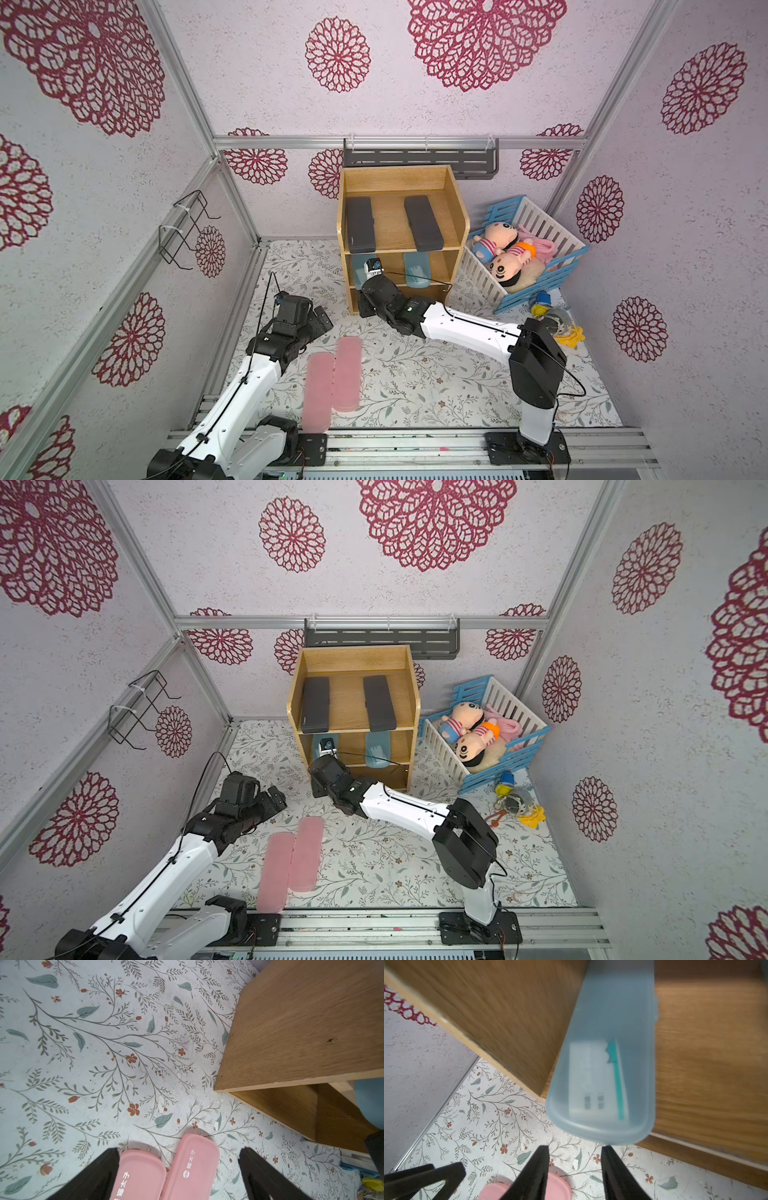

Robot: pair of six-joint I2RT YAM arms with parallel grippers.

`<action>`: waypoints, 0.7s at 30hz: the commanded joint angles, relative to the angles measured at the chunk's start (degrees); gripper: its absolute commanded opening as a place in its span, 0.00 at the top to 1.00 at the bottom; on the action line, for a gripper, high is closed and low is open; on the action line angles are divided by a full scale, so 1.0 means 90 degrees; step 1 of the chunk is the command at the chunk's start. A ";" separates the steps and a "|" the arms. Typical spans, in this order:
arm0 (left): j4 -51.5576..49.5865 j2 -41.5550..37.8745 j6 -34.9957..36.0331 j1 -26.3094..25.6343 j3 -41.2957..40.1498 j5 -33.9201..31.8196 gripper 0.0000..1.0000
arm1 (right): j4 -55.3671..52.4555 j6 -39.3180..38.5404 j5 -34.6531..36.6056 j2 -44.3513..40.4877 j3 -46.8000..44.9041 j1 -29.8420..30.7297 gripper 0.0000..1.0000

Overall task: Place the pencil cases on the shelf according to color
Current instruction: Place the pencil case on the shelf, then move the pencil case to the center of the board.

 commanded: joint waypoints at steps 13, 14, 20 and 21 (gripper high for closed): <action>-0.0013 0.0335 -0.0730 0.0013 -0.0608 -0.0342 0.03 | -0.0352 0.1531 0.0800 -0.1418 -0.1993 0.1318 0.01; 0.0049 0.0427 -0.0814 0.0019 -0.0663 -0.0329 0.03 | -0.0266 0.1732 0.0737 -0.1373 -0.2115 0.1423 0.01; -0.0056 0.0987 -0.1020 0.0002 -0.0633 -0.0399 0.03 | -0.0289 0.2370 0.0688 -0.0569 -0.1879 0.2108 0.01; -0.0106 0.1033 -0.1057 0.0008 -0.0612 -0.0412 0.03 | -0.0326 0.2457 0.0701 -0.0418 -0.1787 0.2176 0.01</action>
